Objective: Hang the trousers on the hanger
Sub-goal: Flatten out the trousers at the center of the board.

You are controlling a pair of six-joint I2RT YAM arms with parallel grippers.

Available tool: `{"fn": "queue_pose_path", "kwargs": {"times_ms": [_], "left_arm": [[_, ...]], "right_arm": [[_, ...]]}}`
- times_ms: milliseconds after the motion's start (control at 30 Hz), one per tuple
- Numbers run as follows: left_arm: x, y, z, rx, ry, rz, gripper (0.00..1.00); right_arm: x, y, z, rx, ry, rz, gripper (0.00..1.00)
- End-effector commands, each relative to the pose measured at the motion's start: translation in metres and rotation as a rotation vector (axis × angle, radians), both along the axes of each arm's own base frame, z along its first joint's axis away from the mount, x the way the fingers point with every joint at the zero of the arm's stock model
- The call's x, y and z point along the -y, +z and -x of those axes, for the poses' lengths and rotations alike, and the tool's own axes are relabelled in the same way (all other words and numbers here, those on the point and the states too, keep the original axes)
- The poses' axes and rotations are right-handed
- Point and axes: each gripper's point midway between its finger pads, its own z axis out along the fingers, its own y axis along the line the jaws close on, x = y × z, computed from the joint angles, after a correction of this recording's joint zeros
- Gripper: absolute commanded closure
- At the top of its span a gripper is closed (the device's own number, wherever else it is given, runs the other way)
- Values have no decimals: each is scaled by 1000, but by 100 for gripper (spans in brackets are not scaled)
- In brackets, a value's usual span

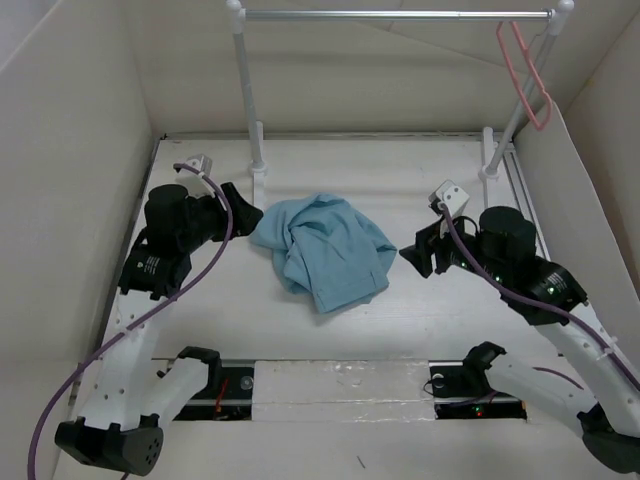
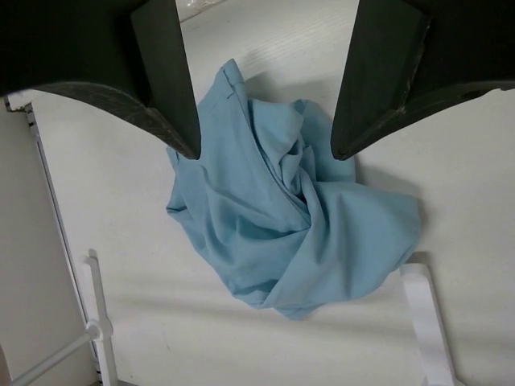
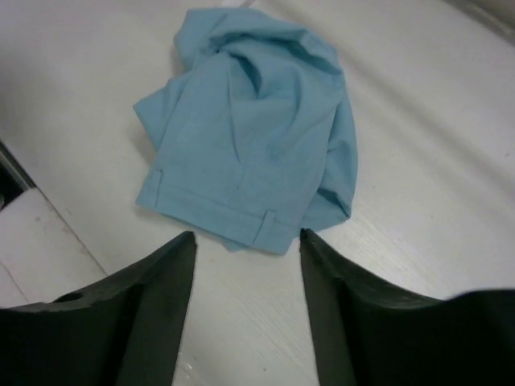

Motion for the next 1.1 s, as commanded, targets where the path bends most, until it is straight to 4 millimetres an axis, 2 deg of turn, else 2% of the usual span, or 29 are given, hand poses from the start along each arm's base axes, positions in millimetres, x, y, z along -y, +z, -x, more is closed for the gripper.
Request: {"fn": "queue_pose_path", "kwargs": {"times_ms": [0,33,67,100,133,167,200,267,300,333,367,400,433,467,500,533,567,600,633,700,733,800,833,867,900,967,1000,1033,1067], "left_arm": [[1,-6,-1,-14,8,14,37],[0,-10,-2,-23,16,11,37],[-2,-16,-2,-37,27,1,37],[-2,-20,-5,-44,30,0,39],[-1,-33,-6,-71,23,-3,42],[3,-37,-6,-77,3,8,61],[11,-38,-12,-66,-18,17,73],[26,-31,-27,-49,-31,15,90],[31,-32,-36,-77,-13,-34,90],[65,-8,-50,-36,-53,-99,89],[54,1,-69,0,91,-199,78],[59,0,-72,-14,108,-242,69],[63,3,-84,-30,137,-237,60],[60,-3,-88,-54,156,-228,48],[48,-34,-86,-105,182,-198,39],[43,-34,-88,-118,194,-173,35],[39,-47,-86,-137,198,-146,31],[36,-47,-88,-117,202,-100,30],[30,-80,-81,-193,204,-83,29],[29,-99,-79,-227,211,-68,29],[28,-119,-73,-261,207,-78,28],[32,-131,-76,-266,201,-62,26],[37,-147,-74,-306,180,-61,25],[37,-147,-74,-306,179,-61,25],[39,-155,-78,-324,177,-66,25],[42,-162,-83,-335,170,-68,24],[42,-174,-85,-365,176,-83,24],[41,-176,-89,-364,187,-95,25],[40,-181,-90,-370,191,-104,25]], "right_arm": [[-6,-23,3,-71,9,-25,41],[-8,-29,4,-89,10,-30,48],[-10,-43,4,-115,16,-16,82],[-10,-49,4,-131,14,-9,100],[-11,-56,2,-147,14,6,100],[-12,-64,2,-160,23,20,100],[-14,-68,0,-164,28,24,100],[-15,-83,-7,-191,10,37,100],[-17,-96,-10,-205,9,45,100],[-16,-104,-14,-223,-3,49,90],[-18,-115,-19,-262,-5,58,82],[-16,-123,-27,-276,-20,52,72],[-17,-128,-30,-290,-17,45,49],[-21,-137,-31,-322,6,39,41],[-24,-152,-39,-340,-5,1,33],[-25,-151,-37,-344,8,-5,33],[-33,-155,-44,-327,28,-24,32],[-29,-163,-48,-345,15,-27,32],[-30,-171,-49,-360,17,-18,31],[-25,-188,-58,-400,-27,16,32],[-20,-191,-66,-394,-67,38,32],[-18,-200,-77,-390,-92,41,32],[-17,-208,-84,-395,-90,16,32],[-17,-208,-84,-395,-90,16,32],[-17,-213,-85,-408,-88,8,32],[-23,-232,-85,-464,-48,-3,34],[-25,-238,-84,-482,-35,-4,35],[-28,-250,-80,-522,-13,-4,36],[-32,-251,-80,-520,6,-17,36]]}}
